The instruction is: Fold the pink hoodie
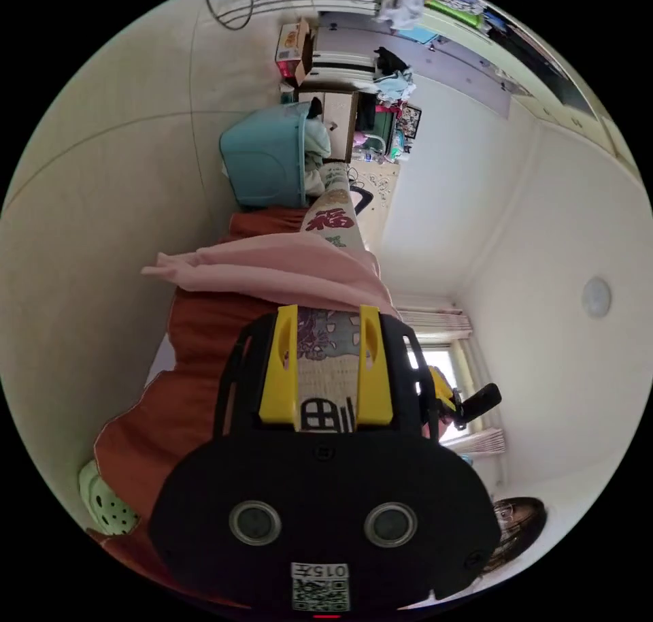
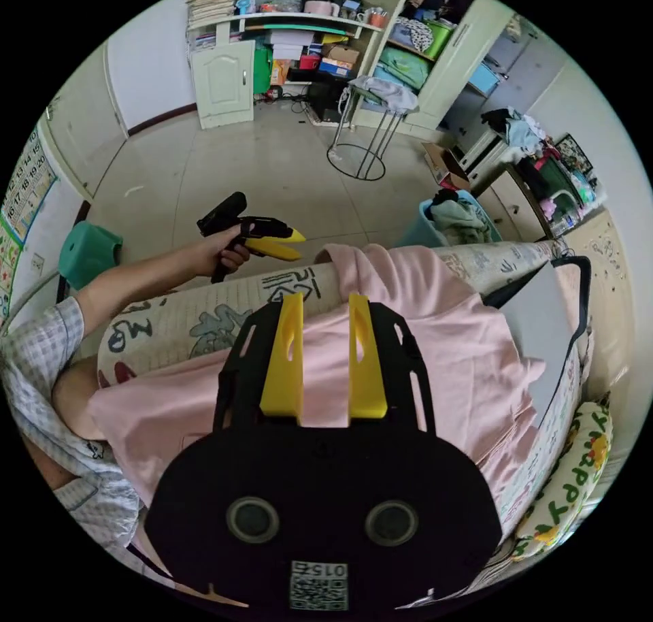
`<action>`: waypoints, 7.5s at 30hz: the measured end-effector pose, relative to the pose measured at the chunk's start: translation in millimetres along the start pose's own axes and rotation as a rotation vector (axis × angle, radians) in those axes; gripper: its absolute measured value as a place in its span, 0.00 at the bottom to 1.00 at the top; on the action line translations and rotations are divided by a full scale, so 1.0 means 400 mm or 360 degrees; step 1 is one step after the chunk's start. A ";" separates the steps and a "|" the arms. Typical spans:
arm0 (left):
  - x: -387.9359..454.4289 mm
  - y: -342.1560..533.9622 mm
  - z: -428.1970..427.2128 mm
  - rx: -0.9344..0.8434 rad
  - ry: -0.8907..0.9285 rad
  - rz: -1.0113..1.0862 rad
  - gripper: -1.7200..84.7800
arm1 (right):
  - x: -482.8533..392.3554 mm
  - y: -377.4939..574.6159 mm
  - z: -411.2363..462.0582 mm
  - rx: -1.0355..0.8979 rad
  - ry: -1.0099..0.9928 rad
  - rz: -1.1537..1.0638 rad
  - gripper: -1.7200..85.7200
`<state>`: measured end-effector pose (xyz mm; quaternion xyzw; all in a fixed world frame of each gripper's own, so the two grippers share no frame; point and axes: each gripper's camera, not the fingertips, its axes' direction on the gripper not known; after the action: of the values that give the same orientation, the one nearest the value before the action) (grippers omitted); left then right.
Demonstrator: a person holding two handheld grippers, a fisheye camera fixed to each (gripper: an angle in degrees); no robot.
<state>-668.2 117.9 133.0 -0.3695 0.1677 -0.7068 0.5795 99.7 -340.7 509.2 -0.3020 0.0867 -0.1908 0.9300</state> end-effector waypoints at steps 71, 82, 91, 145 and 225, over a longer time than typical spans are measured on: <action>0.439 1.825 0.647 -0.1510 -0.1394 0.2393 0.11 | -0.447 1.227 -0.209 0.0251 -0.0246 0.0644 0.15; 0.426 1.856 0.663 -0.1473 -0.1442 0.2417 0.06 | -0.540 1.187 -0.221 0.0069 0.0102 0.0456 0.15; 0.432 1.863 0.641 -0.1466 -0.1429 0.2465 0.03 | -0.565 1.213 -0.248 0.0072 0.0233 0.0374 0.05; 0.434 1.508 0.264 -0.1177 -0.1486 0.1852 0.03 | -0.147 1.824 -0.423 0.0208 -0.0166 0.1427 0.06; 0.460 0.900 1.332 -0.1674 -0.0297 0.0918 0.20 | -0.161 1.295 -0.358 0.0527 0.0337 0.0878 0.04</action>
<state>-46.3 -51.6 311.0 -0.6064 0.5363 -0.3082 0.4997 158.1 -4.5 89.1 -0.0905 0.2292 0.0263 0.9688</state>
